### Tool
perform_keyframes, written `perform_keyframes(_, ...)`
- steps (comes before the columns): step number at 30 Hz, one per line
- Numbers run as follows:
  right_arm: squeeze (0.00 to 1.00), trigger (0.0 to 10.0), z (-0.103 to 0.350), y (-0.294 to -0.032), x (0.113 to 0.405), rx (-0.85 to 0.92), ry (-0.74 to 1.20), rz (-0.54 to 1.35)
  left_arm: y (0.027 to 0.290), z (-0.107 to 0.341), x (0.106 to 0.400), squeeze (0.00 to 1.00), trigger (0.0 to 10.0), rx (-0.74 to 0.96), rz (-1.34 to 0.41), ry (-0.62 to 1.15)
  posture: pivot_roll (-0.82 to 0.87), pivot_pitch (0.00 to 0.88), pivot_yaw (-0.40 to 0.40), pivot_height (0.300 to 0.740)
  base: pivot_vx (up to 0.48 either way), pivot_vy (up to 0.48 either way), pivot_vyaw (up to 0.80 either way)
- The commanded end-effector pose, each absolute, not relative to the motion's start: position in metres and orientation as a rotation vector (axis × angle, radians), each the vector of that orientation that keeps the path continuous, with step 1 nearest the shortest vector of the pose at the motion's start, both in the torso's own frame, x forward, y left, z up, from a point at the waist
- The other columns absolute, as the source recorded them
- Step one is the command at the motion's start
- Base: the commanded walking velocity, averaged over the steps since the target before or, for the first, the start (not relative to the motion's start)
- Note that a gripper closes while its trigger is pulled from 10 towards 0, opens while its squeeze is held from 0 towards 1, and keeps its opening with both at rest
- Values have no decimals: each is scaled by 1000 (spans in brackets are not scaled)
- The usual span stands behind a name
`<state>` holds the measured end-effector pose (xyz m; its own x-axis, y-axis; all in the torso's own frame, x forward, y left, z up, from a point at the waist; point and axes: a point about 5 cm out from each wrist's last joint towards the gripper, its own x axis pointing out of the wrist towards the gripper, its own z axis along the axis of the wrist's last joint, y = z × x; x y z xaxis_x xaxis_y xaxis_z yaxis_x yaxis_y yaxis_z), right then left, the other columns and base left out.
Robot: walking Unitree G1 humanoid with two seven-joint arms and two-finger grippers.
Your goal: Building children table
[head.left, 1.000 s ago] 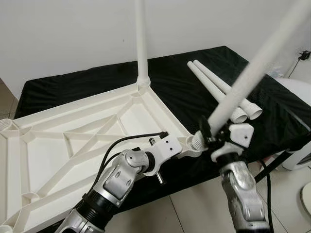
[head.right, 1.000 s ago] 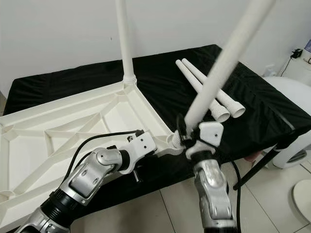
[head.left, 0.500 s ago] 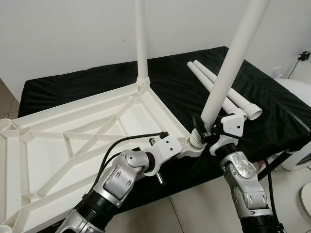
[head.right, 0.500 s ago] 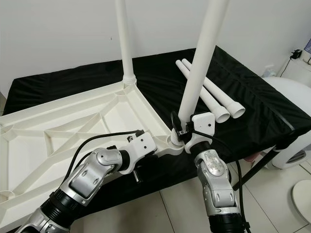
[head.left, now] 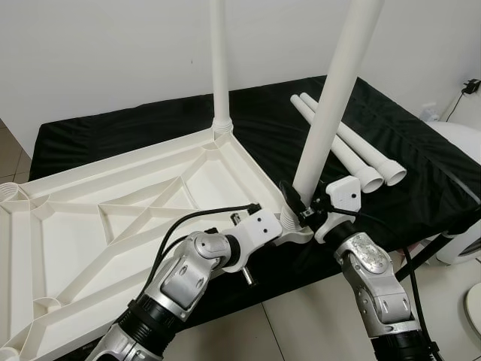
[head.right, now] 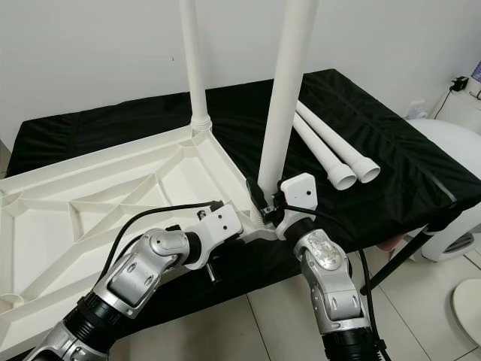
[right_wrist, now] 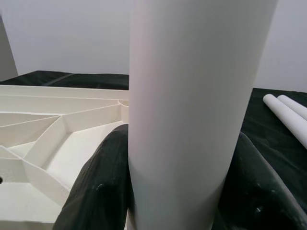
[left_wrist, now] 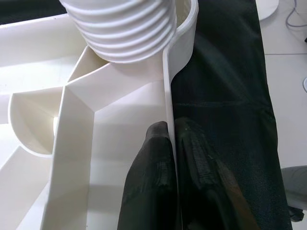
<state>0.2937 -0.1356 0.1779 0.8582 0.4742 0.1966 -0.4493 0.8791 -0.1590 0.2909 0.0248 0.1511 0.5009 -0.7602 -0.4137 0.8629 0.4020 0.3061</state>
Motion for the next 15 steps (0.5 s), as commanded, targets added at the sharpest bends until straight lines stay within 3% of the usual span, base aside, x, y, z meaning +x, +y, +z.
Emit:
perform_keyframes(1, 0, 10000, 136, -138, 288, -91, -11, 501, 24, 175, 295, 0, 10000, 541, -966, 96, -120, 102, 38, 740, 0, 0, 0)
perform_keyframes(15, 0, 10000, 138, -158, 278, -88, -17, 437, 24, 175, 297, 0, 10000, 542, -969, 99, -136, 109, 49, 740, 0, 0, 0)
